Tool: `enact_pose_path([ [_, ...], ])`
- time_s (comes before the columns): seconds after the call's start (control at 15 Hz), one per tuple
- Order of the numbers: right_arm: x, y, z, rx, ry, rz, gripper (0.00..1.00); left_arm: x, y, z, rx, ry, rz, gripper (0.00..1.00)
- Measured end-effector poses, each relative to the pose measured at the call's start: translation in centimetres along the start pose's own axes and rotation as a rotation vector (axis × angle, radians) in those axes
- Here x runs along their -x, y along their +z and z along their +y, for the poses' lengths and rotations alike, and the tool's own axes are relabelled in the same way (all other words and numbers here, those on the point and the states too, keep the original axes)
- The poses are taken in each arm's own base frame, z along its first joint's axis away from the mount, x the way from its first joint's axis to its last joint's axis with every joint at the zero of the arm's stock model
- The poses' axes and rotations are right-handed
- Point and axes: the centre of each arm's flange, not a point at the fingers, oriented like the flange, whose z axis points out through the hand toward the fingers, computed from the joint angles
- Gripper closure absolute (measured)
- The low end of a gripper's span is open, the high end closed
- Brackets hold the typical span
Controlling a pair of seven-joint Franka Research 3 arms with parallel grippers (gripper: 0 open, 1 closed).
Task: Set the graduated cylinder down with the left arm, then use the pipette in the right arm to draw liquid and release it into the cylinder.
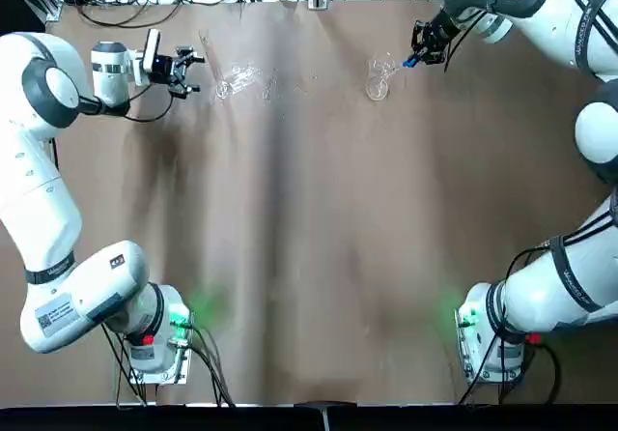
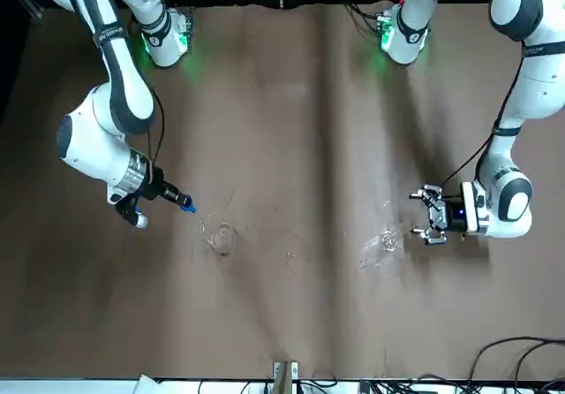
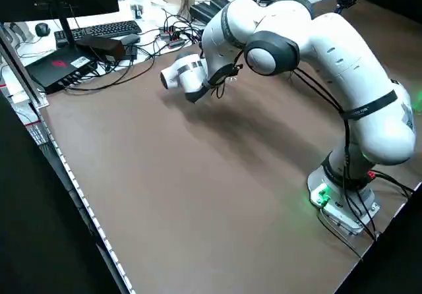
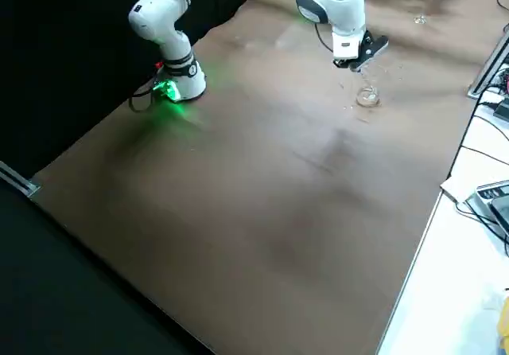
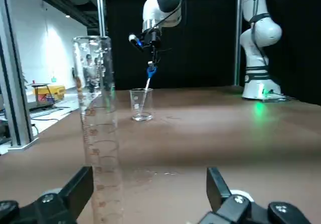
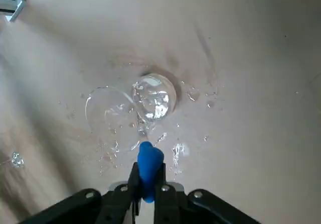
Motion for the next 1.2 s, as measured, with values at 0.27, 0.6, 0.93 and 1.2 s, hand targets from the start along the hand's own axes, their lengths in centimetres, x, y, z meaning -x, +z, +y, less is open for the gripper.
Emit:
enact_pose_path([
  [0.27, 0.0, -0.1, -0.3, -0.002, -0.004, 0.002, 0.89, 0.3, 1.8, -1.0, -0.022, 0.003, -0.037, 0.01],
  [0.6, 0.0, -0.1, -0.3, -0.003, -0.003, 0.002, 0.75, 0.3, 3.8, -1.9, -0.054, 0.001, -0.039, 0.07],
  [0.93, 0.0, -0.1, -0.3, -0.003, -0.003, 0.002, 0.75, 0.6, 3.9, -2.2, -0.07, 0.001, -0.06, 0.21],
  [1.2, 0.0, -0.1, -0.3, -0.003, -0.003, 0.002, 0.74, 0.6, 3.9, -2.2, -0.072, 0.0, -0.063, 0.37],
])
